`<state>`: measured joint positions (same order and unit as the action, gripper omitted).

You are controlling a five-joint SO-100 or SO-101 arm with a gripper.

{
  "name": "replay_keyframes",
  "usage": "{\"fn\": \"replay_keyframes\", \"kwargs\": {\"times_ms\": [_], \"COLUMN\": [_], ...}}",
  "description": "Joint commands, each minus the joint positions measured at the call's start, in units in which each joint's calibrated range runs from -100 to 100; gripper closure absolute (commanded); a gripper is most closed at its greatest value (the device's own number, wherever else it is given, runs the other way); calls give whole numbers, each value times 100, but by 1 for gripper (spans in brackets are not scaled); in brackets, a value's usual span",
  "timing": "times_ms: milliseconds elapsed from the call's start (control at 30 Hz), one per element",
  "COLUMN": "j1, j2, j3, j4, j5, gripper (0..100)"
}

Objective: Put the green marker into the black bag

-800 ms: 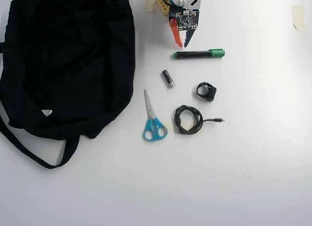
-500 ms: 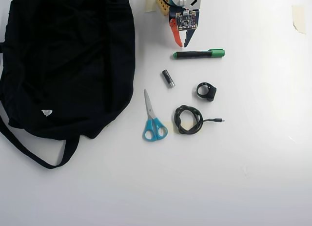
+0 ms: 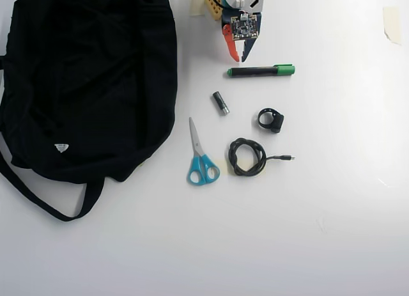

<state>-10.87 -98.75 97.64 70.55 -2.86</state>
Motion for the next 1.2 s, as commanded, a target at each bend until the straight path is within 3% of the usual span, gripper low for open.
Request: {"fn": "replay_keyframes", "kwargs": {"times_ms": [0,867,1167], "j1": [25,10,-27], "j2": [-66,-66,-33], "j3": [164,164,128], "j4": [94,94,-853], "j5": [24,-24,-34], "gripper": [98,98,98]}}
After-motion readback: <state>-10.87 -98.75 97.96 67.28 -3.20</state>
